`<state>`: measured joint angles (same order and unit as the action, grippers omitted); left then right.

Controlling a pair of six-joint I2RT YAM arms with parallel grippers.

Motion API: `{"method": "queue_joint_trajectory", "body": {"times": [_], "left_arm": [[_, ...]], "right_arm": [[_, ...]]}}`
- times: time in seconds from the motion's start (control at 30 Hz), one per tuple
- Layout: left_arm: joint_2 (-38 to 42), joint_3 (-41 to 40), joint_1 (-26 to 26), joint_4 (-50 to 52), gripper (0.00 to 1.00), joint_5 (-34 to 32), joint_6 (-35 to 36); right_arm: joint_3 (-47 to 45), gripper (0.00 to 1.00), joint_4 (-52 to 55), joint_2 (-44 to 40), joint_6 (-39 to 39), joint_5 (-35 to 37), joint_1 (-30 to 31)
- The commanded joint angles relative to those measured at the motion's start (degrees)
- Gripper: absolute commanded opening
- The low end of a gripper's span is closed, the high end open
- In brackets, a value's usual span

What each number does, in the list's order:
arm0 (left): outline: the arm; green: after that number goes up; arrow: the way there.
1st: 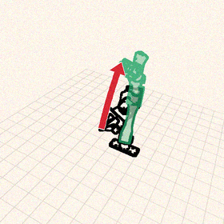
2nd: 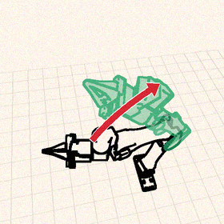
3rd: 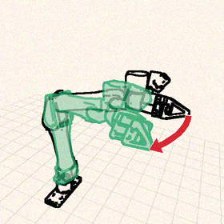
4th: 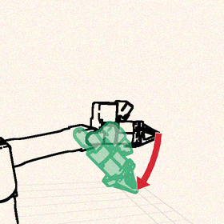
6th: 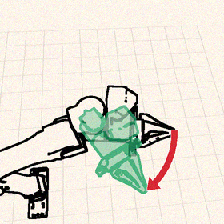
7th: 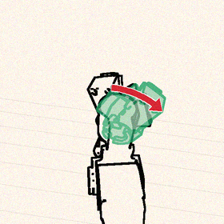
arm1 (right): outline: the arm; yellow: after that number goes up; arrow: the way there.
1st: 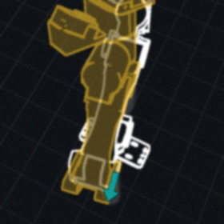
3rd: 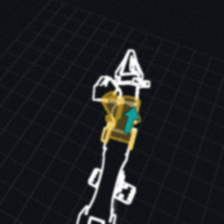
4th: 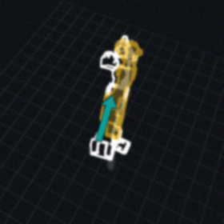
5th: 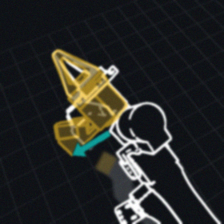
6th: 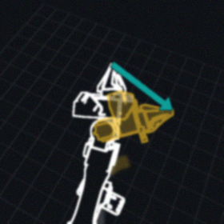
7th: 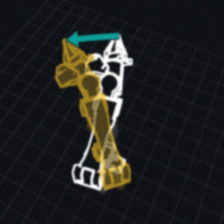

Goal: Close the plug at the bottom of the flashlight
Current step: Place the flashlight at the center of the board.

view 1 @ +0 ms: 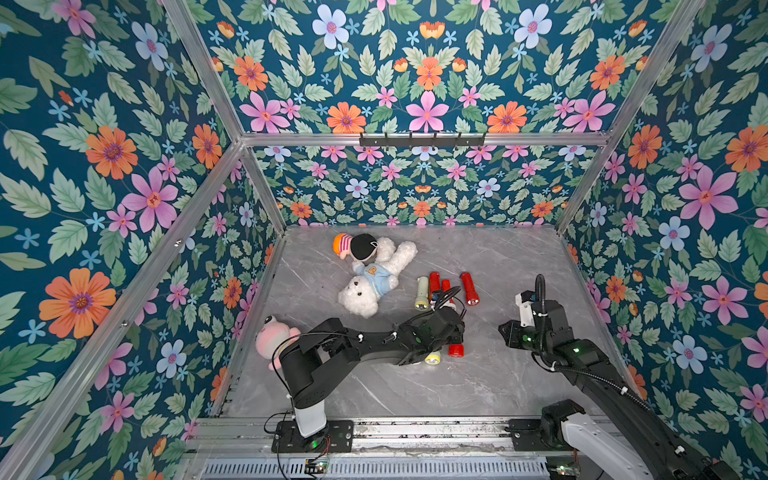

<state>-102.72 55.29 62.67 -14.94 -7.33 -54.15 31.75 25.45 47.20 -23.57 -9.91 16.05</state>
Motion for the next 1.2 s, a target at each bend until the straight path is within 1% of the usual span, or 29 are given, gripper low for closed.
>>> {"method": "queue_joint_trajectory", "body": {"times": [0.0,0.23,0.3,0.4,0.47,0.57,0.67,0.77,0.83,0.93,0.97,1.03,1.17], "left_arm": [[-1.01,0.62,0.09,1.17,0.0,-0.49,-2.16],[-3.34,2.76,0.16,5.99,0.0,-0.78,-2.72],[-3.78,2.96,0.11,6.82,0.02,-0.76,-2.78],[-4.31,2.99,0.17,7.59,0.13,-0.85,-3.06],[-4.64,2.98,0.14,8.01,0.22,-1.08,-3.24],[-5.11,3.15,0.0,8.91,0.28,-1.21,-3.6],[-5.39,3.11,-0.09,8.96,0.39,-1.13,-3.79],[-5.56,3.59,-0.18,9.05,0.45,-0.99,-3.7],[-5.55,4.07,-0.1,9.17,0.54,-0.78,-3.51],[-4.99,4.83,-0.27,9.64,0.62,-0.52,-2.56],[-4.45,4.96,-0.26,9.7,0.64,-0.64,-2.37],[-2.96,4.95,-0.26,9.58,0.64,-0.75,-1.16],[2.22,5.78,-0.36,10.99,0.65,-3.0,2.48]], "right_arm": [[-0.21,0.26,-0.45,0.0,0.0,0.31,-0.08],[-0.5,0.27,-0.45,-0.82,-0.18,0.9,-0.07],[-0.55,0.28,-0.6,-0.97,-0.29,1.08,-0.07],[-0.53,0.28,-0.44,-0.92,-0.41,1.29,-0.09],[-0.54,0.28,-0.4,-0.88,-0.42,1.39,-0.06],[-0.63,0.28,-0.39,-0.97,-0.43,1.56,-0.06],[-0.71,0.28,-0.49,-0.9,-0.45,1.87,-0.06],[-0.63,0.28,-0.44,-0.66,-0.51,2.0,-0.21],[-0.59,0.28,-0.35,-0.62,-0.59,2.09,-0.19],[-0.55,0.28,-0.1,-0.66,-0.56,2.25,-0.32],[-0.46,0.29,-0.06,-0.62,-0.55,2.25,-0.35],[-0.29,0.29,0.11,-0.5,-0.65,2.35,-0.41],[0.45,0.29,0.52,0.21,-1.06,2.78,-0.58]]}}
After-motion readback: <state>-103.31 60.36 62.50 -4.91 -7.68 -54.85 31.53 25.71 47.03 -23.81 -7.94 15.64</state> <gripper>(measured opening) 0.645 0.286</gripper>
